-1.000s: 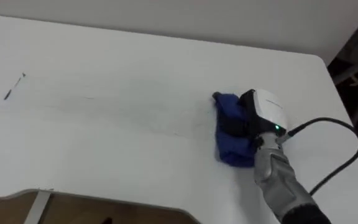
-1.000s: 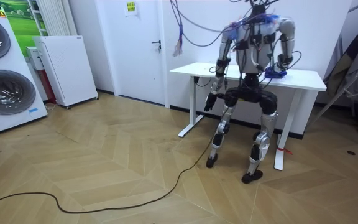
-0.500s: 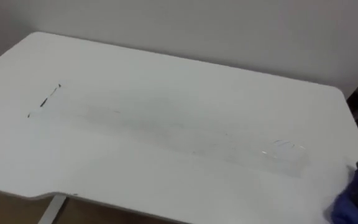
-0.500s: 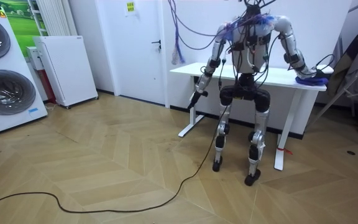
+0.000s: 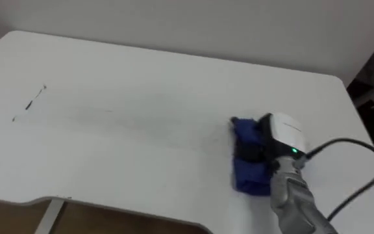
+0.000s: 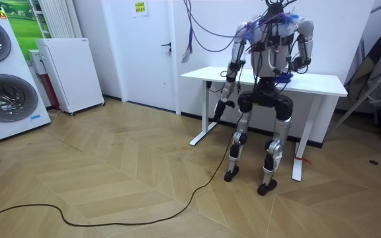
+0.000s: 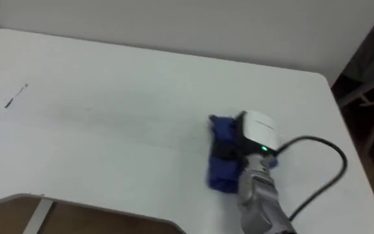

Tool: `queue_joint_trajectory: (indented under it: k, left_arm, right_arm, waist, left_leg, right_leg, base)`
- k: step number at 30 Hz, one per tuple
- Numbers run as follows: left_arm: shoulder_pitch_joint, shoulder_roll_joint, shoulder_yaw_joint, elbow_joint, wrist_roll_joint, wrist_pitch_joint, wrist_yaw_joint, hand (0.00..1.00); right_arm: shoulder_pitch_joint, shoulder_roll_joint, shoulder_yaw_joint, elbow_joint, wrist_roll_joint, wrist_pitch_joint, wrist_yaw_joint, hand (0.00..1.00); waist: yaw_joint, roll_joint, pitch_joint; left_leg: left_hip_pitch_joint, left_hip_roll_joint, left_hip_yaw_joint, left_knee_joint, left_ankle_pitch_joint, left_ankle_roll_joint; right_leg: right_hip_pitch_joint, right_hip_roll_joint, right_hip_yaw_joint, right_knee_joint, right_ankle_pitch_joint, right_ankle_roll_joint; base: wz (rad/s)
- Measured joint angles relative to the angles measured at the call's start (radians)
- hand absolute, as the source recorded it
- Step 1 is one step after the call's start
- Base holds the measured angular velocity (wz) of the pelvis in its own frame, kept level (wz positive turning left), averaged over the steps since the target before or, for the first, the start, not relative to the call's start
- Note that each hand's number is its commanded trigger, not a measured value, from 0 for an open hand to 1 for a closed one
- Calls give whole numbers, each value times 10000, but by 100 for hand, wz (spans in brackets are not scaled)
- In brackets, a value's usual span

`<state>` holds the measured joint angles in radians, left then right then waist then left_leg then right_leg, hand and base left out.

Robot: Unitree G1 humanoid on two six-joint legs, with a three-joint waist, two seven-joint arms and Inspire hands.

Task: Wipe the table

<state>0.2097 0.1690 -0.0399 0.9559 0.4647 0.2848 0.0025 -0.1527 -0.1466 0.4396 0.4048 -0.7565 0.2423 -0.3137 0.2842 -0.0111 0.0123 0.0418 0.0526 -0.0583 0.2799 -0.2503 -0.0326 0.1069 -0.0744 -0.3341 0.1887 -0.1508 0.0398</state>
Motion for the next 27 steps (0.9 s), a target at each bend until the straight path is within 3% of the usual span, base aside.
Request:
queue_joint_trajectory:
  k: [3,5,7,9,10,11,12,23,27]
  left_arm:
    - [453,7,-124,-198,-35,218,-228,0]
    - [494,32,-121,-194,-45,212,-326,0]
    - [259,64,-126,-135,-34,52,-350,0]
    - [36,63,-128,-111,-34,-142,-362,0]
    - [-106,62,-135,-112,-35,-244,-361,0]
    - [-176,62,-137,-113,-34,-269,-361,0]
    - [-260,65,-138,-126,-33,-295,-360,0]
    - [-249,-27,-134,-189,-20,-239,-354,0]
    - [-231,-44,-161,-274,-34,-233,-344,0]
  right_arm:
    - [10,-39,193,-192,-185,-138,219,100]
    - [139,-53,280,-95,-211,-384,175,100]
    - [283,-29,320,76,-325,-689,-5,100]
    - [349,-28,323,146,-343,-745,-75,100]
    - [331,-25,330,219,-338,-795,-148,76]
    - [319,-16,331,252,-338,-805,-170,6]
    - [278,16,356,351,-338,-821,-247,0]
    - [353,-87,113,622,-325,-921,-545,0]
    - [523,-86,90,733,-298,-1004,-581,0]
  waist:
    - [1,-73,-26]
    - [-39,-71,5]
    - [-162,-119,15]
    - [-209,-158,31]
    - [-212,-160,32]
    - [-228,-159,31]
    - [-257,-155,29]
    - [-337,-219,-47]
    - [-436,-170,-165]
  left_leg:
    - [104,-105,-23,-257,120,21]
    - [250,-115,-25,-302,130,30]
    - [406,-115,-22,-293,119,44]
    - [416,-117,-24,-378,100,59]
    - [441,-118,-20,-443,92,60]
    - [441,-120,-15,-442,91,61]
    - [442,-121,-9,-440,91,61]
    - [397,-136,10,-434,91,59]
    - [484,-144,-7,-425,92,60]
  right_leg:
    - [86,-106,-23,-32,-119,112]
    - [251,-115,-22,-35,-127,125]
    - [486,-115,-24,-43,-129,129]
    - [518,-115,3,-53,-134,138]
    - [518,-115,2,-70,-134,138]
    - [519,-115,-1,-72,-134,139]
    - [519,-115,-9,-73,-134,139]
    - [537,-112,-79,-199,-133,142]
    - [640,-113,12,-203,-133,142]
  base:
    - [34]
    - [7]
    - [17]
    - [11]
    - [0]
    - [-3]
    - [0]
    - [0]
    - [3]
